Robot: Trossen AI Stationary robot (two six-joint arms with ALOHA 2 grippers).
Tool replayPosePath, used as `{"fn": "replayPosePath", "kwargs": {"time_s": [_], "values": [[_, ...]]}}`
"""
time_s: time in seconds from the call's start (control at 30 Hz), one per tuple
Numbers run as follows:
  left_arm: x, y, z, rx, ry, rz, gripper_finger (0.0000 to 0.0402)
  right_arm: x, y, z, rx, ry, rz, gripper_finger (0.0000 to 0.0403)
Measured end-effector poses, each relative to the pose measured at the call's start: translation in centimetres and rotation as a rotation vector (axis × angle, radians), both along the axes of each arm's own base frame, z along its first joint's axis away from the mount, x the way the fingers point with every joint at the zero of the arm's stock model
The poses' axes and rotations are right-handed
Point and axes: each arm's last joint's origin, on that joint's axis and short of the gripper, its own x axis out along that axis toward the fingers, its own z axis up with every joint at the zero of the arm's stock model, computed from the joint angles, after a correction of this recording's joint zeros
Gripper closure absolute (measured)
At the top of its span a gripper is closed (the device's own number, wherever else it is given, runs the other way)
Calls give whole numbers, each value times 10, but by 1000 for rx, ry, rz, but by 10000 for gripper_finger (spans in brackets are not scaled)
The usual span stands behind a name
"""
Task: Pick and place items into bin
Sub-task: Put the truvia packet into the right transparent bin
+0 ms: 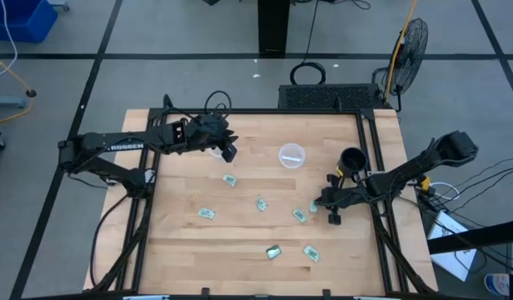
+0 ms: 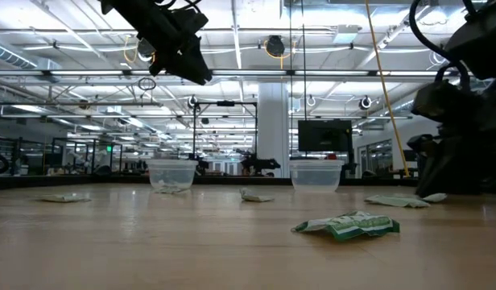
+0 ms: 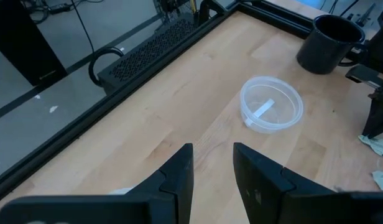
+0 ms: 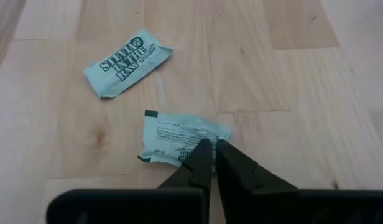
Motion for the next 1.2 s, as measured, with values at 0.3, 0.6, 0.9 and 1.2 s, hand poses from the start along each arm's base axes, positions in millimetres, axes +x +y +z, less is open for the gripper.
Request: {"fn": "replayPosePath", "kwargs": {"time_s": [0.3, 0.6, 0.9, 1.2], "values": [[0, 0, 0, 0, -3, 0, 282, 14, 2, 15, -74, -225, -8, 400], [0, 0, 0, -1, -4, 1, 282, 53, -10, 76, -538, -380, -207, 401], [0, 0, 0, -19, -15, 16, 282, 83, -58, 141, -655, -237, -354, 402], [0, 0, 0, -17, -13, 13, 282, 77, -109, 132, -375, -121, -348, 402]]}}
